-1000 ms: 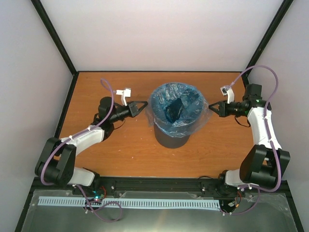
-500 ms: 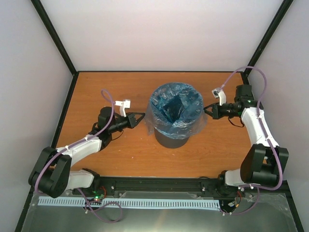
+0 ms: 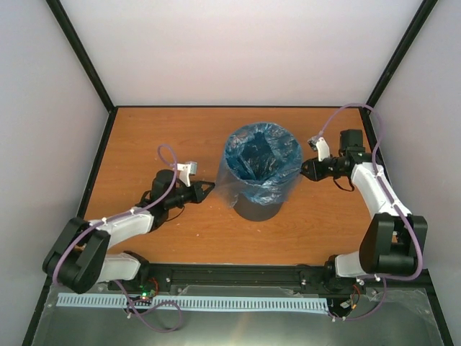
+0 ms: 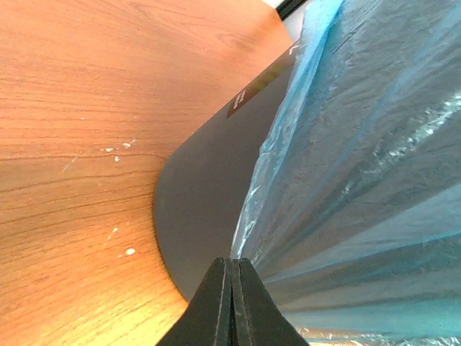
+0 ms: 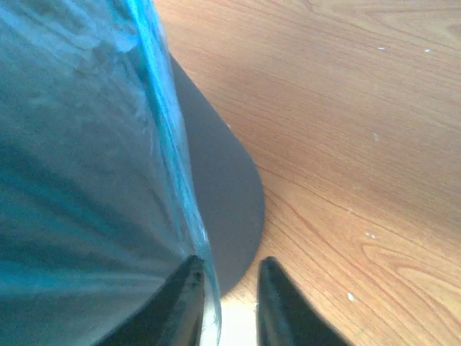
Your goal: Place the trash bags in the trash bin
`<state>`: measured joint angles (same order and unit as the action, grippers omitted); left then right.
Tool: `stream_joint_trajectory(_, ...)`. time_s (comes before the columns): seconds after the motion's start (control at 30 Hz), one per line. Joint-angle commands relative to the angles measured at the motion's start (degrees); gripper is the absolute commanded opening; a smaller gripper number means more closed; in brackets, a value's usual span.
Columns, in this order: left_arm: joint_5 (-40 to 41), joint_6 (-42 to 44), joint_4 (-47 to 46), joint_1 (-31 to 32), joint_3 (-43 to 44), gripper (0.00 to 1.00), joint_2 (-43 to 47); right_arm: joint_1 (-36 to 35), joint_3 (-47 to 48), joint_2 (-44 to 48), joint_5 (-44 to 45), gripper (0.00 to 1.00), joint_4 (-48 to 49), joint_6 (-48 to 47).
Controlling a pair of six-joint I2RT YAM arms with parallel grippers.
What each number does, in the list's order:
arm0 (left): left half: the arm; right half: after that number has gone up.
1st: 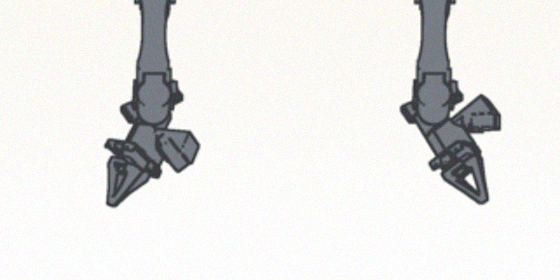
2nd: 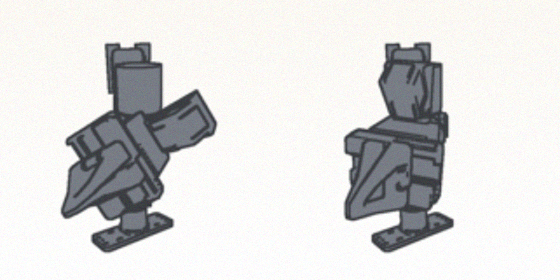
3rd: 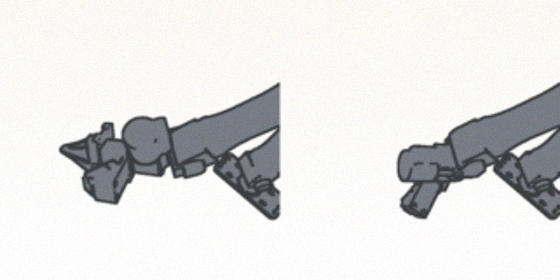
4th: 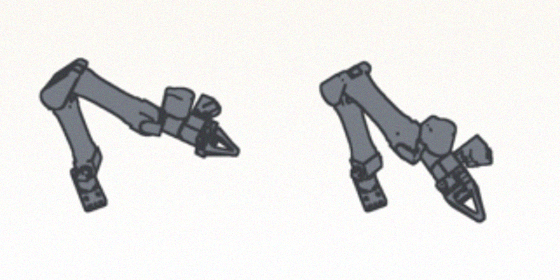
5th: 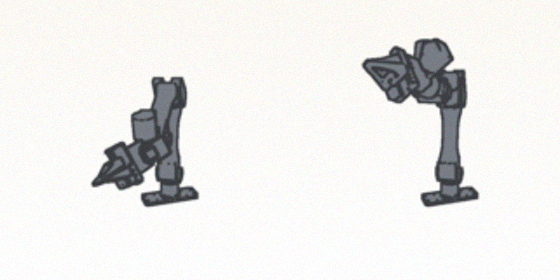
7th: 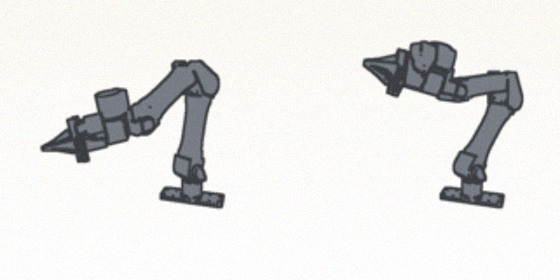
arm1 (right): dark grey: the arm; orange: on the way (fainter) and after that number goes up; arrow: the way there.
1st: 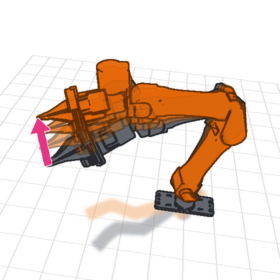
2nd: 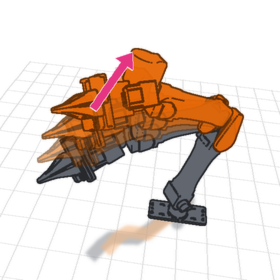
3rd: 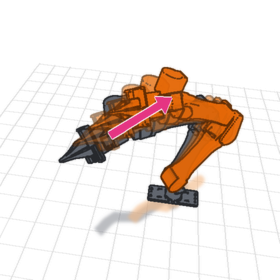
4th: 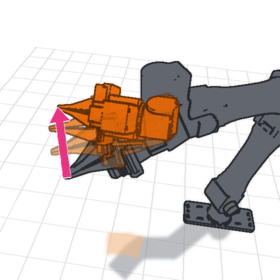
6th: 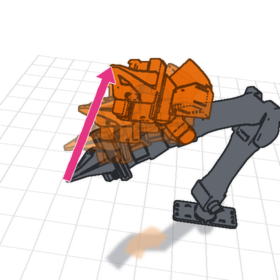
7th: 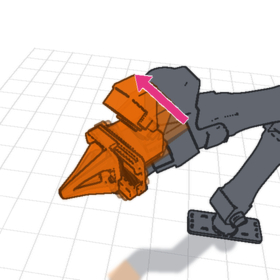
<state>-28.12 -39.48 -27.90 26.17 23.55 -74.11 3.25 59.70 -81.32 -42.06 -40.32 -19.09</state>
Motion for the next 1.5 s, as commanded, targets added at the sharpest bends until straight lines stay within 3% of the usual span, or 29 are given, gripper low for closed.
stream_joint_trajectory(0.0, 3.4, 4.0, 4.7, 0.4, -0.1, 0.01, 7.3, 0.4, 1.2, 6.4, 3.6, 0.37, -1.9, -0.1)
stream_joint_trajectory(0.07, 4.3, 5.0, 8.3, 0.4, 0.2, 0.04, 12.1, 0.5, 2.5, 10.2, 4.6, 0.50, -4.5, 0.3)
stream_joint_trajectory(0.17, 6.7, 6.8, 15.8, 0.3, 1.9, 0.39, 19.6, 0.6, 5.1, 16.6, 8.1, 0.66, -8.4, 1.1)
stream_joint_trajectory(0.23, 8.5, 7.8, 19.7, 0.3, 3.4, 0.57, 23.0, 0.6, 6.6, 19.6, 9.9, 0.69, -10.9, 0.7)
stream_joint_trajectory(0.3, 10.3, 8.9, 24.0, 0.3, 6.1, 0.64, 25.2, 0.6, 7.8, 22.0, 10.9, 0.69, -14.1, -0.3)
stream_joint_trajectory(0.4, 10.2, 11.6, 29.4, 0.3, 10.3, 0.67, 26.5, 0.6, 8.8, 25.1, 9.3, 0.64, -18.8, -4.4)
stream_joint_trajectory(0.57, 8.3, 14.6, 34.9, 0.3, 16.7, 0.72, 25.1, -0.2, 8.1, 28.8, -0.7, 0.43, -26.7, -14.2)
stream_joint_trajectory(0.73, 6.1, 16.3, 39.1, 1.2, 24.3, 0.71, 23.1, -3.4, 11.4, 30.3, -5.8, 0.40, -32.7, -20.5)
stream_joint_trajectory(0.9, 6.3, 18.2, 43.8, 1.5, 27.1, 0.71, 23.5, -9.3, 7.8, 30.6, -6.6, 0.40, -30.9, -20.9)
stream_joint_trajectory(1.03, 5.9, 18.6, 44.1, 1.9, 27.5, 0.70, 23.9, -15.9, 5.3, 29.5, 2.0, 0.39, -22.6, -16.1)
stream_joint_trajectory(1.33, 10.4, 20.7, 46.9, 1.9, 28.2, 0.72, 25.1, -25.6, 4.8, 15.5, 10.3, 0.38, -3.6, -11.7)
stream_joint_trajectory(1.47, 9.9, 20.3, 45.6, 1.9, 27.1, 0.72, 25.1, -25.7, 8.3, 11.9, 11.8, 0.39, -8.3, -13.2)
